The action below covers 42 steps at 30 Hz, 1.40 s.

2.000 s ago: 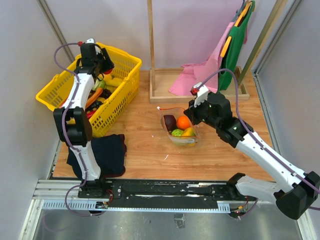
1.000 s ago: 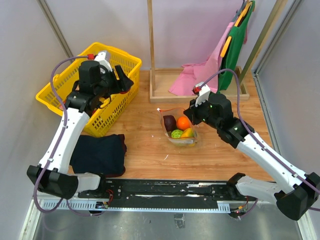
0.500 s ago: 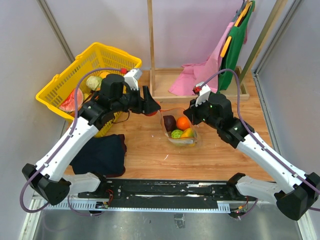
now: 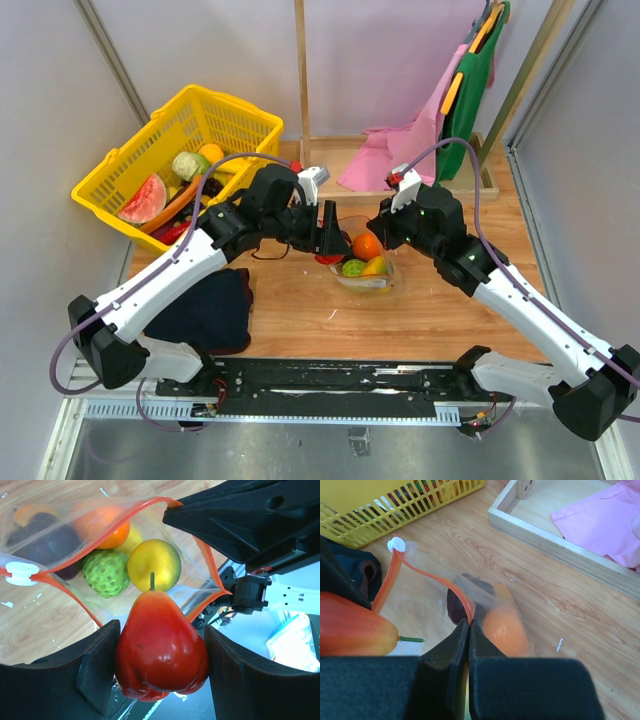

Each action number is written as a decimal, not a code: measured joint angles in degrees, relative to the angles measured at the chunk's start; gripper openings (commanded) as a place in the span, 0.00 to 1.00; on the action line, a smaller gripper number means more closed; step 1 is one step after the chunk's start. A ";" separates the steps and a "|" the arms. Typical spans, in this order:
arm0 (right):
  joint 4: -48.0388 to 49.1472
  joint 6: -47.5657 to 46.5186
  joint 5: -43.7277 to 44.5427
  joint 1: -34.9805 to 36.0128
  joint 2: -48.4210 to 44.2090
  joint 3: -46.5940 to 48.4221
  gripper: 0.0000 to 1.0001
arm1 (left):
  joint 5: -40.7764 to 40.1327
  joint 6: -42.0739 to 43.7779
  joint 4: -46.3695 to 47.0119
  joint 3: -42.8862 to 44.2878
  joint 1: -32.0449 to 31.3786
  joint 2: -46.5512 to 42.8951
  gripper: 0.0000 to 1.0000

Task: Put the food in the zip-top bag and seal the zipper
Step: Place the fake fruit in the zipper food storage bag.

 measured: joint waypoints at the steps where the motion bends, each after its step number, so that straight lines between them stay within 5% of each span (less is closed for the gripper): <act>1: 0.00 0.02 0.00 0.00 0.00 0.00 0.01 | -0.11 -0.55 0.00 0.00 -0.17 0.44 0.38; 9: 0.00 0.26 0.00 0.00 -0.02 0.00 0.01 | -2.67 -4.94 0.66 0.04 -0.79 3.37 0.45; 24: 0.00 0.87 -0.04 0.00 -0.44 0.00 0.01 | -8.57 -8.00 2.84 0.42 -1.27 5.84 0.88; 42: -0.02 0.87 0.00 0.00 -0.44 0.00 0.01 | -15.19 -5.90 0.81 1.68 -1.20 1.46 0.89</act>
